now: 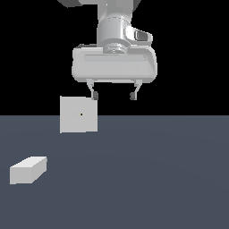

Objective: Plug the charger into the wall socket.

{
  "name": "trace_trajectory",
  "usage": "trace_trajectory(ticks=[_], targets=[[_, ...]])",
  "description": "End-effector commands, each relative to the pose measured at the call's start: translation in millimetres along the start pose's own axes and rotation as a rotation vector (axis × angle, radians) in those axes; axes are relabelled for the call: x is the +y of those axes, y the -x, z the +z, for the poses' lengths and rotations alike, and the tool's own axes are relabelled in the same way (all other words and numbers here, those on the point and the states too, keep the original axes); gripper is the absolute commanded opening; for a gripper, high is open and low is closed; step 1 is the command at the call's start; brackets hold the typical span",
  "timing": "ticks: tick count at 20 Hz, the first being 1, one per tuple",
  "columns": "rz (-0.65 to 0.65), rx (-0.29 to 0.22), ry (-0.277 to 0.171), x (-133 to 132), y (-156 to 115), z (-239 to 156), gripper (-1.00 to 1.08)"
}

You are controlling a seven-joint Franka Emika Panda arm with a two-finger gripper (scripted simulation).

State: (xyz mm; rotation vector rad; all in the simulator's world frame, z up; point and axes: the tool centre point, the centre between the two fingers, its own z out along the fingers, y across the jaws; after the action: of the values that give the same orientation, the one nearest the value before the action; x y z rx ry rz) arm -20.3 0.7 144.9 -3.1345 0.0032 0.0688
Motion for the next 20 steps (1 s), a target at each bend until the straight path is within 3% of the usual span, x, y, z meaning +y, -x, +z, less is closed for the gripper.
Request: trace_trajectory(ticks=[1,10,20], targets=[[0.000,0.000,0.000,0.0,0.0,0.0,1.00],[-0.006,0.010,0.000,-16.1,11.5,9.8,1.00],[-0.029,0.045,0.002,-74.0,52.2,46.3,1.00]])
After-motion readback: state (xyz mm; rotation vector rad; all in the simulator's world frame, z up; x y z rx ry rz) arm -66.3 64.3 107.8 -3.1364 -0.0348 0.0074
